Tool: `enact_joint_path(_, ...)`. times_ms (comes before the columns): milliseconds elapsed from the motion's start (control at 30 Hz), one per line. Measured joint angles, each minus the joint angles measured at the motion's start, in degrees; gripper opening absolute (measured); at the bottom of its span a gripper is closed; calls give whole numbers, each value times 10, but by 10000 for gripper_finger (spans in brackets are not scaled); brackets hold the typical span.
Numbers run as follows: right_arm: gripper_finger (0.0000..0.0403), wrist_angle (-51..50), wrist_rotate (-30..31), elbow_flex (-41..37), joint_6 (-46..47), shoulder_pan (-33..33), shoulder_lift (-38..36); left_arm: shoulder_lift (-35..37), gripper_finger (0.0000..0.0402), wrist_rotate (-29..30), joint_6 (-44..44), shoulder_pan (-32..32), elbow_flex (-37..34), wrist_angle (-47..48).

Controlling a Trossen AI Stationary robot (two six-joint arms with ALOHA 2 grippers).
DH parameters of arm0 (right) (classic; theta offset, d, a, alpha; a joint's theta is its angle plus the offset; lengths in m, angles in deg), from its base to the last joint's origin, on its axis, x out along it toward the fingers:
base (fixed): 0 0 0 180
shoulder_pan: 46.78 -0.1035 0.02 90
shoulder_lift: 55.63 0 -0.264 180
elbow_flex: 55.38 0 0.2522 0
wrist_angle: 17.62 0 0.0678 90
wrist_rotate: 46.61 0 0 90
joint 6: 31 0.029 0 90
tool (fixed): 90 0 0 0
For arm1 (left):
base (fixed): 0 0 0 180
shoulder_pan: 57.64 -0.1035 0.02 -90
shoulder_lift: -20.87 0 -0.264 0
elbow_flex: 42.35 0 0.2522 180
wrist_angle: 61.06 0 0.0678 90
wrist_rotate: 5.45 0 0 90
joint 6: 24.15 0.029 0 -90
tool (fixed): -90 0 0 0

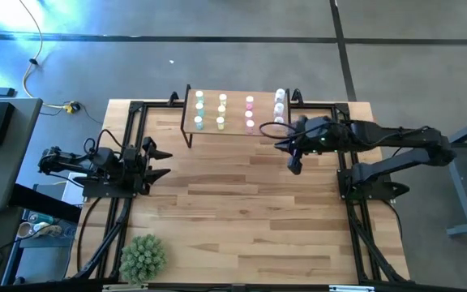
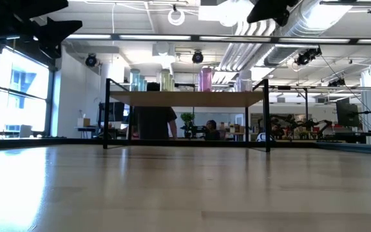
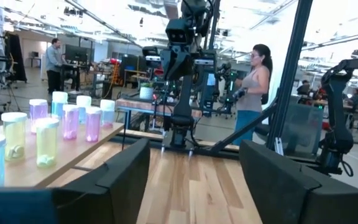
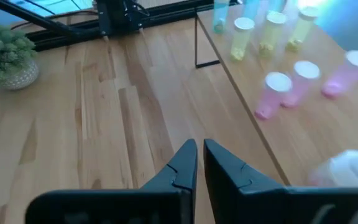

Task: Pick and place medicine bottles onto shelf by color
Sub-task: Return to Home Position

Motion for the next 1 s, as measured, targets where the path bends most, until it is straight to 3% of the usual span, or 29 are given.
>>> enact_joint_path(233, 21, 27, 72, -84, 4, -43, -97, 0, 173, 0, 0, 0, 0, -3)
enact_joint_path(667, 21, 236, 75, -309, -15, -111, -288, 0, 12, -22, 11, 0, 0, 7)
enact_joint_path(1000, 21, 281, 75, -409, -45, -112, -384, 0, 5, -45, 4, 0, 0, 27)
